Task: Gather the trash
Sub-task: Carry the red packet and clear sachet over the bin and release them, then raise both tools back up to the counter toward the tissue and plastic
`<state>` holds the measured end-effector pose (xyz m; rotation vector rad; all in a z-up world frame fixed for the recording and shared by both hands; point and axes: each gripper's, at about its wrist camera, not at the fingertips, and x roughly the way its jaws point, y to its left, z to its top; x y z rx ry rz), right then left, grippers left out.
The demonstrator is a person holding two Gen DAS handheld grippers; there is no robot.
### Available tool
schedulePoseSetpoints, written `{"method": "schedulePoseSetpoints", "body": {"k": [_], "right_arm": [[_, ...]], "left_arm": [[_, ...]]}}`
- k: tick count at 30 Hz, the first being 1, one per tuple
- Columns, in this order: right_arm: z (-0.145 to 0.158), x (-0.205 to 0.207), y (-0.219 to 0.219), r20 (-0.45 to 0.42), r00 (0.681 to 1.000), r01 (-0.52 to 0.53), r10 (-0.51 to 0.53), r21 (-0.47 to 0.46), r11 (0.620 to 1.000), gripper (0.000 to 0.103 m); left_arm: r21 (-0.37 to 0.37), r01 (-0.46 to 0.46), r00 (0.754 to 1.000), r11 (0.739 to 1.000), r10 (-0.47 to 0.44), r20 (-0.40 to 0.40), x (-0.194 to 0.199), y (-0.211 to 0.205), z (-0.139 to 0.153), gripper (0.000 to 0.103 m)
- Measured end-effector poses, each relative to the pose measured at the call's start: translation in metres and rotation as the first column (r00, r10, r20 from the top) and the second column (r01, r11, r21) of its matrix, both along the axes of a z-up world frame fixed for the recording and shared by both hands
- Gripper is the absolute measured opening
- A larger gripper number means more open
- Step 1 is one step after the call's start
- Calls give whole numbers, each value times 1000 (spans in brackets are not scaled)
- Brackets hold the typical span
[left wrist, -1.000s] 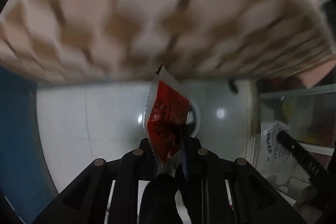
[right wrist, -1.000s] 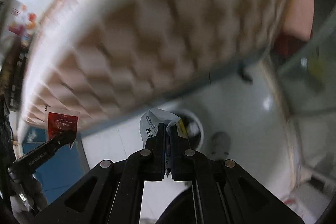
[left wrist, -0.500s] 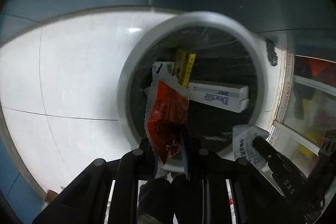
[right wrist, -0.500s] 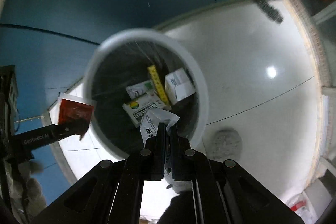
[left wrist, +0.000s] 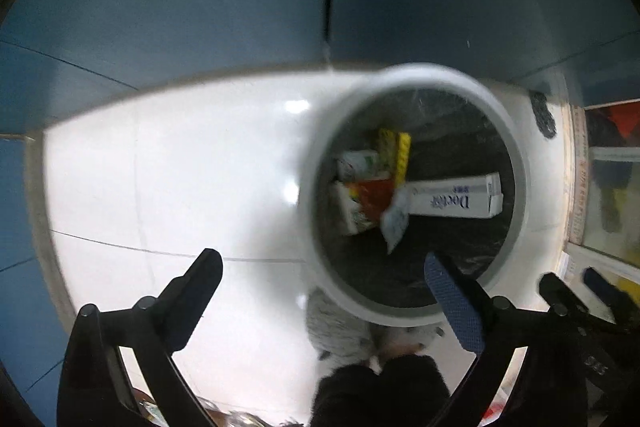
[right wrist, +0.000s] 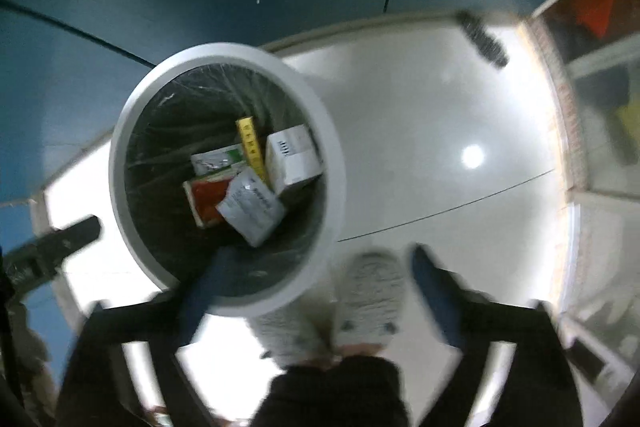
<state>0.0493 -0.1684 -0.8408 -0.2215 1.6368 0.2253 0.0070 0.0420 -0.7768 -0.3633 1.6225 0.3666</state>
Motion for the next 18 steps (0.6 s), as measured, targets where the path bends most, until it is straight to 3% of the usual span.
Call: {"method": "schedulePoseSetpoints", "body": {"k": [3, 8, 15, 18], "right_arm": [[29, -1, 3, 30, 999, -39, 40, -19, 999, 103], [92, -6, 4, 46, 997, -69, 69, -1, 998, 103], [237, -15, 7, 102, 991, -93, 91, 18, 996, 103], [315, -18, 2, 133, 988, -89, 84, 35, 995, 103]], "left_arm": [[37, 10, 1000, 999, -11, 20, -5, 1, 35, 103], [65, 11, 998, 998, -15, 56, -12, -7, 118, 103], [51, -39, 995, 998, 34, 99, -22, -31, 266, 103], [41, -53, 990, 998, 48, 129, -28, -40, 325, 103]]}}
